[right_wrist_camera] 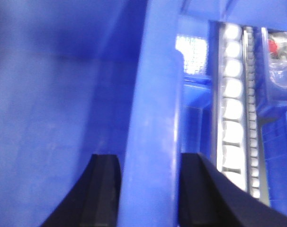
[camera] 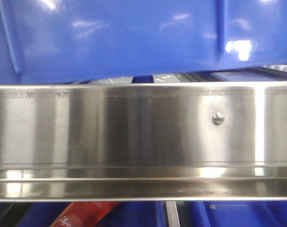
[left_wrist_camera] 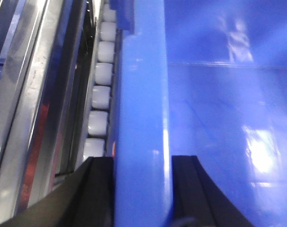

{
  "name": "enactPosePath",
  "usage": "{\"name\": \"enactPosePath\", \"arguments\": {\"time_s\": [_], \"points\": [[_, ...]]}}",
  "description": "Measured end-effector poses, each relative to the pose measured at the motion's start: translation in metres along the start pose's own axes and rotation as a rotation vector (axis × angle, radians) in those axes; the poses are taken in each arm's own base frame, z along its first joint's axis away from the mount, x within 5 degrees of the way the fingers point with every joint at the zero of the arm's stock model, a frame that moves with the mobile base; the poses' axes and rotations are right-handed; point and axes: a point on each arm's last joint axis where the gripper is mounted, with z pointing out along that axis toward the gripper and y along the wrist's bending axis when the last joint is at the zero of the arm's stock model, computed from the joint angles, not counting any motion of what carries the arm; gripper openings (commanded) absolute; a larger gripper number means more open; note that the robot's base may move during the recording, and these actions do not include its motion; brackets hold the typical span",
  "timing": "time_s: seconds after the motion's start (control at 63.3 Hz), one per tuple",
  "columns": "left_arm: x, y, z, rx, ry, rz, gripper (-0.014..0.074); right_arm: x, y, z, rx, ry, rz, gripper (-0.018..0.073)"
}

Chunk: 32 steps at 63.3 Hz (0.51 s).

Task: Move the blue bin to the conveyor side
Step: 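Lift the blue bin with both grippers and pull it off the shelf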

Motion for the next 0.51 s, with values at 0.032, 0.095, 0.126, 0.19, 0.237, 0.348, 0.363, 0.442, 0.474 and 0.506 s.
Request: {"name": "enactPosePath", "arguments": {"time_s": [0.032, 0.095, 0.126, 0.19, 0.237, 0.348, 0.363, 0.442, 0.474, 0.506], "points": [[-0.001, -0.001, -0.002, 0.002, -0.005, 0.002, -0.0020, 0.000, 0.000, -0.004, 0.000, -0.004, 0.003, -0.0079], [-0.005, -0.004, -0.009, 0.009, -0.029, 0.010, -0.0020, -0.001, -0.001, -0.014, 0.006, -0.028, 0.010, -0.0079], [-0.007, -0.007, -0.013, 0.016, -0.043, 0.016, -0.0020, -0.001, -0.002, -0.019, 0.010, -0.040, 0.012, -0.0079], [-0.010, -0.011, -0.022, 0.023, -0.071, 0.030, -0.0020, -0.001, -0.004, -0.029, 0.024, -0.068, 0.016, -0.0079], [-0.012, -0.016, -0.029, 0.031, -0.095, 0.046, -0.0020, 0.000, -0.005, -0.035, 0.031, -0.082, 0.022, -0.0079], [-0.014, -0.027, -0.043, 0.047, -0.125, 0.082, -0.0020, 0.002, -0.009, -0.053, 0.056, -0.121, 0.027, -0.0079], [-0.014, -0.029, -0.044, 0.049, -0.128, 0.087, -0.0020, 0.003, -0.010, -0.055, 0.060, -0.125, 0.027, -0.0079], [-0.015, -0.037, -0.051, 0.059, -0.141, 0.110, -0.0020, 0.007, -0.013, -0.068, 0.076, -0.145, 0.032, -0.0079], [-0.015, -0.039, -0.053, 0.060, -0.146, 0.114, -0.0020, 0.009, -0.015, -0.073, 0.083, -0.153, 0.036, -0.0079], [-0.015, -0.040, -0.055, 0.065, -0.149, 0.116, -0.0020, 0.010, -0.015, -0.077, 0.088, -0.159, 0.038, -0.0079]]}}
